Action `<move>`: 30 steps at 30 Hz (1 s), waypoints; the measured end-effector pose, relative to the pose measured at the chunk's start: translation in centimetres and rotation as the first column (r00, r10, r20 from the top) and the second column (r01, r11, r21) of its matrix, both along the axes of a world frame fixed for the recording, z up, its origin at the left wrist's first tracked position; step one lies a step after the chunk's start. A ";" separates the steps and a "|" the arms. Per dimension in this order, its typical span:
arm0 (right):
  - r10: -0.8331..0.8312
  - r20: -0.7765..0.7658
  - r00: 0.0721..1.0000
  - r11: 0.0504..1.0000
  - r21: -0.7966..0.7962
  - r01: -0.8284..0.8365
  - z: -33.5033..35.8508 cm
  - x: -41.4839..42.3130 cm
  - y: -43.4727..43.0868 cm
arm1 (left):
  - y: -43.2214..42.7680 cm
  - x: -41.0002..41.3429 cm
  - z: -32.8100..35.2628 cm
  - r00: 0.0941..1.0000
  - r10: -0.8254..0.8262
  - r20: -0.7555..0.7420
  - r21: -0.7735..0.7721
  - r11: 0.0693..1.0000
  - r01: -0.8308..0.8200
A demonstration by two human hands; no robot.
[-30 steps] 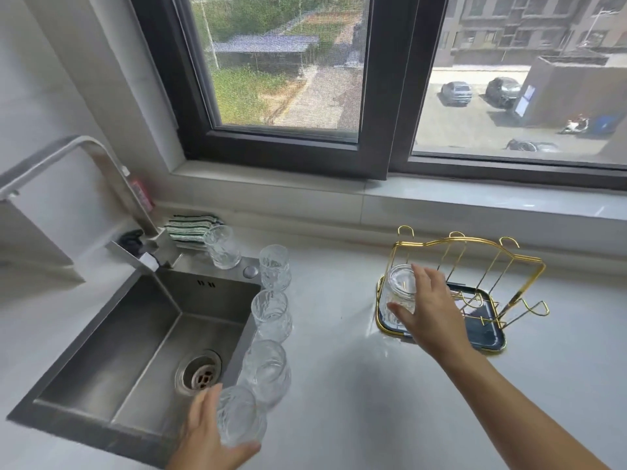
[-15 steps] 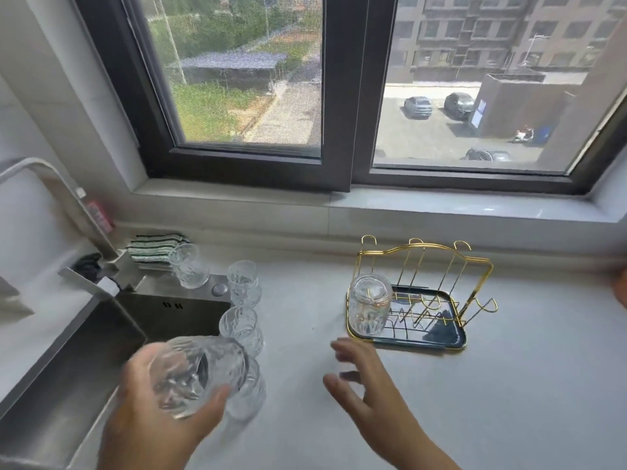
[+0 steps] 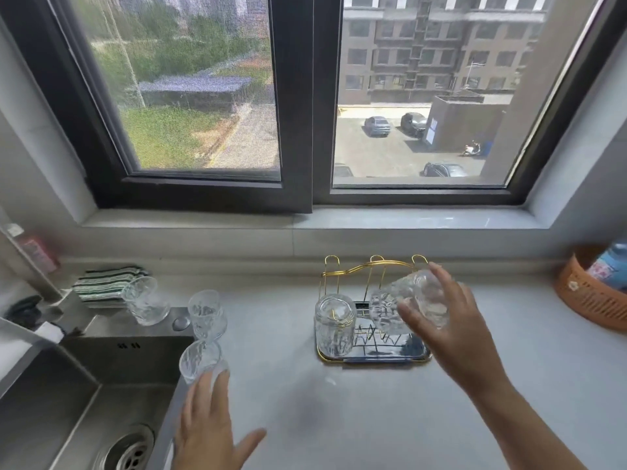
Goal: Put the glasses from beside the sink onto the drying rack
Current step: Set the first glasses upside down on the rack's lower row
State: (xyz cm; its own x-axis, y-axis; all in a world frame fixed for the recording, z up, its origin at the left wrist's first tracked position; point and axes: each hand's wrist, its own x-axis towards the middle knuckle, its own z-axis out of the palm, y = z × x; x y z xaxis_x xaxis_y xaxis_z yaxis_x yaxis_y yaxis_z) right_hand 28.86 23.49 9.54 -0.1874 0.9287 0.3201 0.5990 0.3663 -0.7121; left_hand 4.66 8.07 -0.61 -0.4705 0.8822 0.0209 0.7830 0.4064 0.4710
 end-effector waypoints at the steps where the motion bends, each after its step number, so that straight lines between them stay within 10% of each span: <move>1: -0.035 0.109 0.993 0.999 0.031 0.031 -0.1 0.1 1.0 | -0.2 -1.0 -1.0 0.998 0.026 -0.063 -0.056 0.998 -0.030; 7: -0.018 0.454 0.891 0.999 -0.036 0.038 -3.7 -1.8 3.9 | -0.5 -2.7 -4.4 0.988 0.100 -0.120 -0.121 0.986 -0.114; 21: 0.114 0.405 0.907 0.973 -0.232 -0.019 -6.9 -2.5 4.3 | 0.2 -2.2 -1.7 0.936 0.307 0.170 0.018 0.949 -0.314; 24: 0.116 0.161 0.980 0.992 0.022 -0.121 -6.6 -2.3 0.6 | 0.3 -0.9 0.4 0.884 0.186 0.428 0.271 0.907 -0.322; 27: 0.240 -0.199 0.950 0.930 -0.234 -0.284 -6.3 -3.4 -4.2 | 1.5 1.9 2.7 0.708 -0.037 0.705 0.374 0.868 -0.327; 30: 0.030 -0.731 0.682 0.526 -0.568 -0.632 -5.3 -4.2 -6.3 | 3.1 5.6 4.8 0.490 -0.296 0.820 0.430 0.883 -0.186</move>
State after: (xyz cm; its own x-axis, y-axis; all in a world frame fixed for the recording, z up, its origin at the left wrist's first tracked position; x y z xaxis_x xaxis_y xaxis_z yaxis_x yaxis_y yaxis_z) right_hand 24.63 17.19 4.24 -0.5974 0.7552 -0.2698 -0.0850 -0.3941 -0.9151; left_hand 10.30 11.14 4.24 -0.4125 0.9110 0.0019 -0.0933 -0.0443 0.9947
